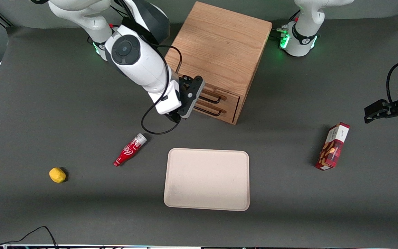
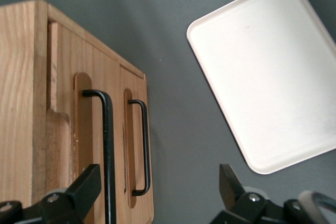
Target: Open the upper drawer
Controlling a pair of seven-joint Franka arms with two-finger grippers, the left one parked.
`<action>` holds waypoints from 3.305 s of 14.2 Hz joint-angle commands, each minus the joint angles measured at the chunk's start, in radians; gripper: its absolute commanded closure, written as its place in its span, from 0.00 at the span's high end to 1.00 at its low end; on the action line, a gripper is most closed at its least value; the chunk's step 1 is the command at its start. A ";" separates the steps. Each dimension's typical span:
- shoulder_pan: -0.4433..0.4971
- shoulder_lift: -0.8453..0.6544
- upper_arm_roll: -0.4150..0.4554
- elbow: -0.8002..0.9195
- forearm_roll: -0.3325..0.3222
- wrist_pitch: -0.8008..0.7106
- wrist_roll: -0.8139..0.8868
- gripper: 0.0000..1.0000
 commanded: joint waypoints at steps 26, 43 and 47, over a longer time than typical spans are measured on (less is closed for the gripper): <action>-0.078 0.016 0.012 -0.157 -0.022 0.171 -0.131 1.00; -0.078 0.197 -0.080 0.093 -0.024 0.168 -0.205 1.00; -0.084 0.219 -0.095 0.130 -0.024 0.168 -0.214 1.00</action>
